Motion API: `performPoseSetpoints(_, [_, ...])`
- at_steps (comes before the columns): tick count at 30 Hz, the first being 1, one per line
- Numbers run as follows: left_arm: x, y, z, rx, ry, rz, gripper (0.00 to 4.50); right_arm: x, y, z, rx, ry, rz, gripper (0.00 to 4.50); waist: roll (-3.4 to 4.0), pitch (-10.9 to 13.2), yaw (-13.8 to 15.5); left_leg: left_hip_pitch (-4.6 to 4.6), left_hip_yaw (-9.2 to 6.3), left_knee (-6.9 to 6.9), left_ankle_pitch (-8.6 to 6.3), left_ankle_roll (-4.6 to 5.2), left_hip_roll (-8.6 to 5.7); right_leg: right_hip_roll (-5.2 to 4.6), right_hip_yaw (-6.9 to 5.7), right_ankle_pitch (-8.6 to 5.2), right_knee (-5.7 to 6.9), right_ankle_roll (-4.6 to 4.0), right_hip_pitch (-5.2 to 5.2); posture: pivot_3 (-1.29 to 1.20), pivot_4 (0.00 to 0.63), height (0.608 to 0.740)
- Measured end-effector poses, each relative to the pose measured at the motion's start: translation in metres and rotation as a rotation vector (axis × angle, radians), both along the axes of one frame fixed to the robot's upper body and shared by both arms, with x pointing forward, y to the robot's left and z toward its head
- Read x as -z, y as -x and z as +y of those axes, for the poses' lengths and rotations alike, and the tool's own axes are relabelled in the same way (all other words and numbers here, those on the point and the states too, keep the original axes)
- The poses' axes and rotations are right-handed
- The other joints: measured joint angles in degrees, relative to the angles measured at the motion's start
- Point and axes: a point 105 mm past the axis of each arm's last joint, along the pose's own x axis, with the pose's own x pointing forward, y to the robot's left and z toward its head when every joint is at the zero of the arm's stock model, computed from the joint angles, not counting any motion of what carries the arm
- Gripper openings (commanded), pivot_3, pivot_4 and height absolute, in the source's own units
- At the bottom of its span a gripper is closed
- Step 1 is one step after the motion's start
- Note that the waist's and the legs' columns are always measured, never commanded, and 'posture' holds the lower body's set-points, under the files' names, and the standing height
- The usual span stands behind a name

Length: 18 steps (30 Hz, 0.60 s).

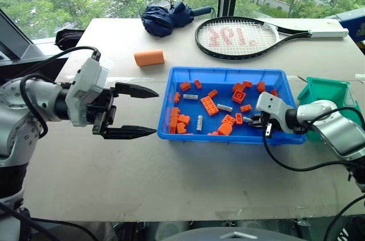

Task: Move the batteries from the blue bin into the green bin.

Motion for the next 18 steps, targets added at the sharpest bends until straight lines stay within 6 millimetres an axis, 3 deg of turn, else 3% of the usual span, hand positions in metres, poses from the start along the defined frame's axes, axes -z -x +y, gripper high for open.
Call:
performPoseSetpoints(9, [0.001,0.000,-0.001,0.003,0.009,0.000,4.50,-0.007,0.001,-0.009,0.063,-0.035,0.035,0.05,0.01,0.0,0.0,-0.03,0.00,0.00,0.00,0.00,0.00,-0.02,0.00,0.00,0.00,0.00,-0.01,0.00,0.150,0.740])
performPoseSetpoints(14, [-0.002,-0.002,-0.004,0.006,0.040,-0.015,4.50,-0.053,0.014,-0.024,0.139,-0.181,0.003,0.05,0.05,0.1,0.2,-0.07,-0.02,0.00,-0.01,0.01,0.00,-0.03,0.00,0.00,-0.01,0.00,-0.03,0.00,0.150,0.740])
performPoseSetpoints(18, [-0.012,-0.009,-0.011,-0.003,0.113,-0.039,4.50,-0.085,0.023,-0.061,0.281,-0.217,-0.064,0.05,0.03,0.1,0.9,-0.08,-0.01,0.03,-0.02,0.02,-0.01,-0.04,0.01,0.00,-0.01,0.00,-0.02,0.00,0.150,0.740])
